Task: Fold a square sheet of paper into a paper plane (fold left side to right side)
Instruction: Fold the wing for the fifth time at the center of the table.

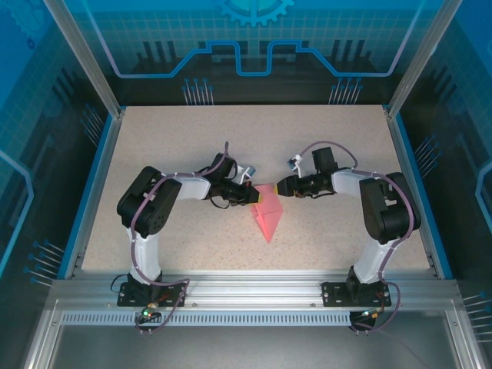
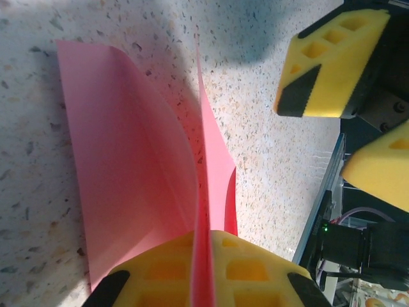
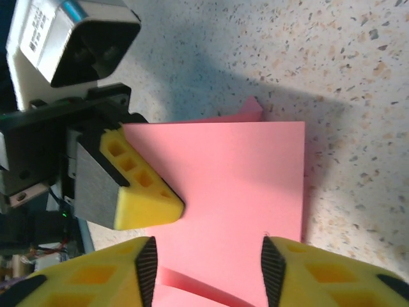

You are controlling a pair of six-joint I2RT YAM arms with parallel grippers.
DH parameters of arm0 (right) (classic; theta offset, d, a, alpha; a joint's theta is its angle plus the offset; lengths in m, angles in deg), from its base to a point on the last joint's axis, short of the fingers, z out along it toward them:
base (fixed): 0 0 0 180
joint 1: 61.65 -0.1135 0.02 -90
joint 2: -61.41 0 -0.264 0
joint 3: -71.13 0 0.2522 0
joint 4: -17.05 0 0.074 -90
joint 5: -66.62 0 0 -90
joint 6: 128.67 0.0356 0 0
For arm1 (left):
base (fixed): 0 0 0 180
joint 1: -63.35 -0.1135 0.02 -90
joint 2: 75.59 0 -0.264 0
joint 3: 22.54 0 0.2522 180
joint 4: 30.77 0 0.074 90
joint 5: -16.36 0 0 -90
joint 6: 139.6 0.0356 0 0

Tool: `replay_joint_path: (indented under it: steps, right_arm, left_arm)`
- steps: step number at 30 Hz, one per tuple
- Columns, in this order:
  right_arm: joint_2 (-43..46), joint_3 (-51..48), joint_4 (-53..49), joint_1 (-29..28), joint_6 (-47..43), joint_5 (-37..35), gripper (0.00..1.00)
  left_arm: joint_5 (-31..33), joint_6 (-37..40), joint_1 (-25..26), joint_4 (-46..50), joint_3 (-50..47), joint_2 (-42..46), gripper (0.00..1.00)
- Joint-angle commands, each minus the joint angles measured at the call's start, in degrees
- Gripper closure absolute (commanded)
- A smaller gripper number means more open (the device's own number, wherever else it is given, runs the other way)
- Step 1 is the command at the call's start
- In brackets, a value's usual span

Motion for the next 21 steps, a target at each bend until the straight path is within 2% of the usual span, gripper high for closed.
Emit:
replay_joint_path:
  steps: [1, 5, 14, 16, 21]
  right_arm:
    - [-0.3, 1.9, -1.9, 0.5, -1.9, -1.0, 0.42]
    - [-2.3, 1.9, 1.4, 0.6, -2.7, 1.2, 0.34]
    - [-6.1, 2.8, 4.8, 0.8, -3.3, 7.7, 0.31]
    - [-6.7, 3.0, 4.6, 0.8, -3.3, 8.9, 0.33]
    - [-5.9, 2.1, 3.5, 0.9, -3.9, 10.0, 0.46]
  left_arm:
    - [-3.2, 2.2, -0.4, -2.0, 0.7, 0.5, 0.97]
    - [-4.6, 2.3, -0.4, -3.5, 0.0, 1.7, 0.98]
    - [-6.6, 3.0, -0.4, -4.3, -0.3, 2.3, 0.99]
    - [-6.6, 3.1, -0.5, -4.2, -0.2, 2.3, 0.99]
    - [-6.2, 3.2, -0.4, -3.7, 0.2, 1.7, 1.00]
